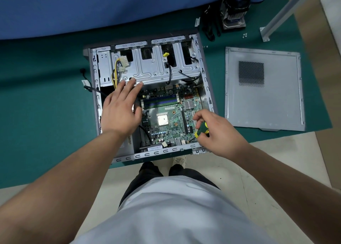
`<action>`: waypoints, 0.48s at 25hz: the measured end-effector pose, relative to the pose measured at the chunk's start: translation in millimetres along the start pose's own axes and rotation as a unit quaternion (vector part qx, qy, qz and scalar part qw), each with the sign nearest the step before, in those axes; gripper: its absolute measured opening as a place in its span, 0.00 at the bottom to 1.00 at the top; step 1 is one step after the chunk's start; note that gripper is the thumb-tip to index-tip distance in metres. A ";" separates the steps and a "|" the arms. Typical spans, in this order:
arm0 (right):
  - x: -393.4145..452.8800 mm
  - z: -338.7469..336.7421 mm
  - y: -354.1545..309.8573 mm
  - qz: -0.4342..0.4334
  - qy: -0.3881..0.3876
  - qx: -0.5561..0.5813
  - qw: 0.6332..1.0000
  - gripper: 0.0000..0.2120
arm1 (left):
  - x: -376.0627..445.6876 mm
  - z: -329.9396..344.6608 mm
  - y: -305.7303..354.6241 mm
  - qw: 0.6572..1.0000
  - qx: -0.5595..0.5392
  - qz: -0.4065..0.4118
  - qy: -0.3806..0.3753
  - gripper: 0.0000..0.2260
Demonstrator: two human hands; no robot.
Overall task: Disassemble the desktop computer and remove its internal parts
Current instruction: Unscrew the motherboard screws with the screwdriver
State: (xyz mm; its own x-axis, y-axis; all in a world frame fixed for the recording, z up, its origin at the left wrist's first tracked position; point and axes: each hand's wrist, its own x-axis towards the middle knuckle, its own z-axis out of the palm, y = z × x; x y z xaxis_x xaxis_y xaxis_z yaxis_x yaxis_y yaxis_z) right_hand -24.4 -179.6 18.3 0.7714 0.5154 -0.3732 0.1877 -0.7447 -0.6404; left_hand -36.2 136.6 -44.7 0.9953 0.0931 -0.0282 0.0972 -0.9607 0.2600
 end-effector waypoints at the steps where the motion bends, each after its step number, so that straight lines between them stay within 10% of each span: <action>1: -0.8 0.0 0.4 -0.003 0.006 -0.001 1.000 0.20 | -0.3 0.3 0.1 1.000 0.000 0.000 0.000 0.31; 12: -7.2 -17.5 -3.8 0.020 0.078 0.032 0.996 0.19 | -0.5 -1.8 0.0 1.000 -0.013 0.000 -0.001 0.31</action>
State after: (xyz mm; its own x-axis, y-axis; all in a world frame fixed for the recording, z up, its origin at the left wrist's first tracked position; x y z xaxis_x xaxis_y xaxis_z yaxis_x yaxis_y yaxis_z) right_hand -20.1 -187.9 35.1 0.8633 0.4097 -0.2948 0.1189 -0.7328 -0.6700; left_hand -36.7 137.0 -43.0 0.9952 0.0925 -0.0310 0.0975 -0.9534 0.2855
